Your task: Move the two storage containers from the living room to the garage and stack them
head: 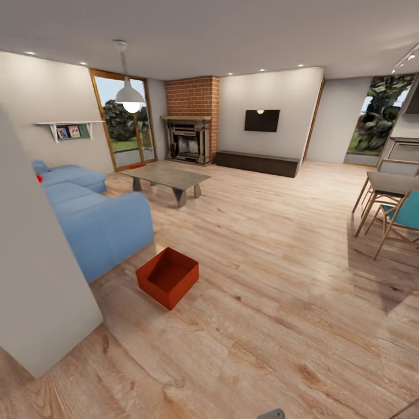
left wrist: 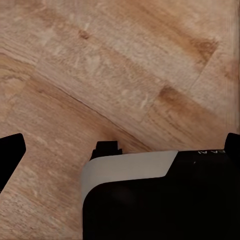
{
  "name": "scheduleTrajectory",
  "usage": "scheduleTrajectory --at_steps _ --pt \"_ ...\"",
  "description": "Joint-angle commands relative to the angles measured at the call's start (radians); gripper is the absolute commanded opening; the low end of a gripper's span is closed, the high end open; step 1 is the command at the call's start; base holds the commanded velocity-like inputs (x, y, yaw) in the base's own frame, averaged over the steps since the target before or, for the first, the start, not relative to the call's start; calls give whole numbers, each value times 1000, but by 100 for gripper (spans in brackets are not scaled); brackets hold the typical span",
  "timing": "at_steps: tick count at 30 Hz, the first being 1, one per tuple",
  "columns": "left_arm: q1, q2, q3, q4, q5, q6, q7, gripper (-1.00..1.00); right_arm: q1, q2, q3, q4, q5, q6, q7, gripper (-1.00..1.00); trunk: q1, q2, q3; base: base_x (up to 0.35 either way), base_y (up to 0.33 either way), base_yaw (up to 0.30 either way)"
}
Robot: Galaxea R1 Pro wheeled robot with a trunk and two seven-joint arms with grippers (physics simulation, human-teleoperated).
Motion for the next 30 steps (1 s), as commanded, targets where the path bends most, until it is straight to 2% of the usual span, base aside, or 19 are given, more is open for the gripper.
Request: scheduleTrajectory --at_steps 1,30 --pt "0 0 -2 0 1 -2 0 100 -1 -1 9 -2 -10 5 -7 100 0 -1 -1 274 -189 0" --pt "0 0 -2 0 1 -2 0 100 -1 -1 9 -1 -10 5 -7 100 0 -1 -1 290 -169 0"
